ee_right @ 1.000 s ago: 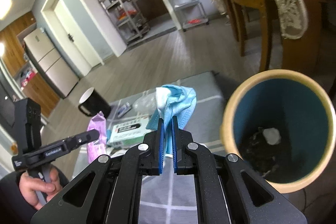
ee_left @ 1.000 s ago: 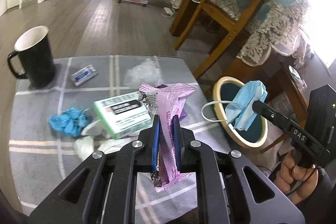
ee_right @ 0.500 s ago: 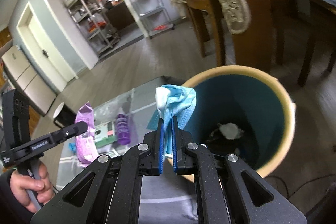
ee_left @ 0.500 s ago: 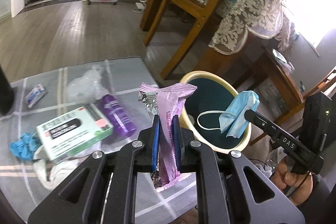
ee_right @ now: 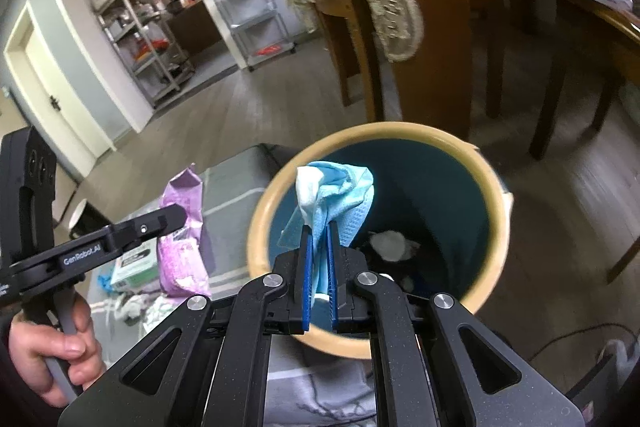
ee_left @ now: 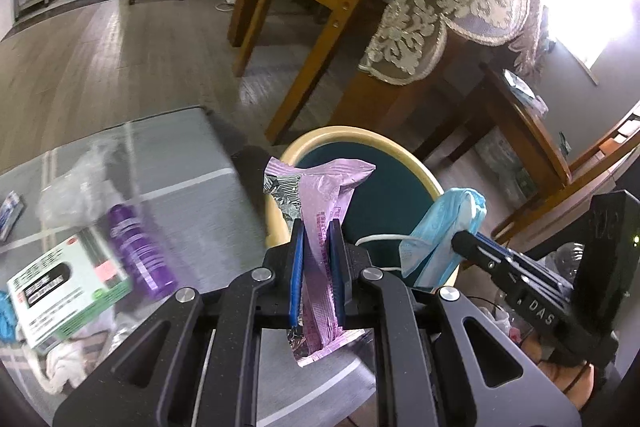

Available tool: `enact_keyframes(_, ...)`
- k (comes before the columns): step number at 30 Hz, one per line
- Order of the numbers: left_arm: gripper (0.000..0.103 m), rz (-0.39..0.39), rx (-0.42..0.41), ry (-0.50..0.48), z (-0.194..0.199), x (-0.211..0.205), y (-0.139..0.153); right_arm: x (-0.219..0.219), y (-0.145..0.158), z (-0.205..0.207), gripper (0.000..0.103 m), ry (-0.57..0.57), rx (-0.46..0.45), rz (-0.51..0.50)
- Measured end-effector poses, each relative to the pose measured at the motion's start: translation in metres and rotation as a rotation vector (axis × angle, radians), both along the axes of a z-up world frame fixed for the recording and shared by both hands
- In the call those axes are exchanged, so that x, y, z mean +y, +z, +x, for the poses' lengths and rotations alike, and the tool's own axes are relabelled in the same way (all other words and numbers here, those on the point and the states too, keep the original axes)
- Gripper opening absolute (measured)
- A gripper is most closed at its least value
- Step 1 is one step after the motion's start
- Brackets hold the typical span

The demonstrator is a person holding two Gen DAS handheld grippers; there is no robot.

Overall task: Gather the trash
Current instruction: 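Open both grippers over the bin to drop the pink wrapper and mask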

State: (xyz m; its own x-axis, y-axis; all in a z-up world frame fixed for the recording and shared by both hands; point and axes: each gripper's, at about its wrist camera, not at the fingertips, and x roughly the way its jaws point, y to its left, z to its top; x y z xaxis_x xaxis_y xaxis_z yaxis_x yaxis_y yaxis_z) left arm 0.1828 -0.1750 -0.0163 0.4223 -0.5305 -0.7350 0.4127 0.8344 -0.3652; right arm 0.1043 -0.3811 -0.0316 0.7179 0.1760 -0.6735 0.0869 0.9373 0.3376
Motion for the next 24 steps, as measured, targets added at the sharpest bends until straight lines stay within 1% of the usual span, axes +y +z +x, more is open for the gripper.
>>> enact_keyframes(6, 0.011, -0.003, 0.027, -0.043, 0.012, -0.034, -0.009, -0.019, -0.008, -0.004, 0.008, -0.047, 0.028, 0.011)
enact_keyframes(10, 0.011, 0.018, 0.047, -0.066, 0.019, -0.056, -0.019, -0.025, -0.012, -0.004, 0.008, -0.059, 0.046, 0.012)
enact_keyframes(12, 0.012, 0.022, 0.059, -0.065, 0.023, -0.060, -0.022, -0.026, -0.014, -0.004, 0.008, -0.065, 0.055, 0.014)
enact_keyframes(14, 0.014, 0.025, 0.062, -0.057, 0.026, -0.060, -0.024, -0.027, -0.016, -0.002, 0.008, -0.066, 0.064, 0.020)
enact_keyframes(17, 0.022, 0.019, 0.066, -0.043, 0.031, -0.057, -0.023, -0.026, -0.020, 0.003, 0.008, -0.061, 0.080, 0.022)
enact_keyframes(19, 0.031, 0.016, 0.063, -0.034, 0.032, -0.053, -0.022, -0.025, -0.021, 0.004, 0.008, -0.060, 0.087, 0.020)
enact_keyframes(20, 0.033, 0.015, 0.060, -0.032, 0.032, -0.051, -0.021, -0.025, -0.022, 0.005, 0.008, -0.058, 0.092, 0.022)
enact_keyframes(24, 0.055, 0.009, 0.043, -0.017, 0.031, -0.042, -0.015, -0.021, -0.025, 0.007, 0.010, -0.052, 0.107, 0.024)
